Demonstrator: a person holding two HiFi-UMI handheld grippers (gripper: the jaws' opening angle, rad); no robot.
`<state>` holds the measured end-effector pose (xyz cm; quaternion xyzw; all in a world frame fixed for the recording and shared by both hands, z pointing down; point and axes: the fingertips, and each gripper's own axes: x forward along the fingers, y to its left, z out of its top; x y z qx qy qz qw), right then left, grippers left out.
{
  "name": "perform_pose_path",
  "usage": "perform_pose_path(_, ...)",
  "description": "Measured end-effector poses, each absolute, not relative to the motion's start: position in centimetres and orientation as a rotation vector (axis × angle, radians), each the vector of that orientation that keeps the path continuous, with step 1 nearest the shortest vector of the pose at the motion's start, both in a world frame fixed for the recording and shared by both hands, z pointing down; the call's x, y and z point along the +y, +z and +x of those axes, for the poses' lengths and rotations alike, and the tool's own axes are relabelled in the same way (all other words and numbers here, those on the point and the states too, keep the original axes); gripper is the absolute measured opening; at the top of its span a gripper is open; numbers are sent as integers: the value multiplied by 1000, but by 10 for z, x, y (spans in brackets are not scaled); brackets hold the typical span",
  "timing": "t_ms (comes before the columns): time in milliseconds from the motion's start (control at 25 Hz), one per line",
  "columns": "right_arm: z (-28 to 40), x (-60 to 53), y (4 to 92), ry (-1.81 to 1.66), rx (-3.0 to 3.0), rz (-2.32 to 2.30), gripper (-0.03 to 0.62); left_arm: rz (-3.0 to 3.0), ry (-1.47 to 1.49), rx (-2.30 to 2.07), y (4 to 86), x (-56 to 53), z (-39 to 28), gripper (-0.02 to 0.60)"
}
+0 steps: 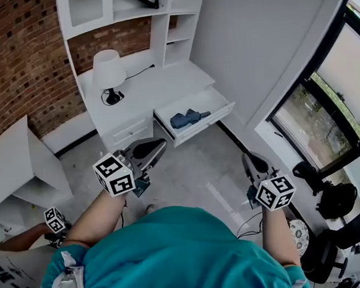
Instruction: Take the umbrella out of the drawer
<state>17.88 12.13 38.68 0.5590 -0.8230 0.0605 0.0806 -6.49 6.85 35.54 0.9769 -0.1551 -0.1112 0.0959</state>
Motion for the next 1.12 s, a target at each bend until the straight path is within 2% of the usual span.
perform_pose_path(600,120,-56,383,211,-2468,1650,21,2864,-282,-473,370,-83,-135,8)
perform_pose_path(1120,83,-153,384,192,-2509,1581,21,2831,-283,-578,382,-151,-187,8)
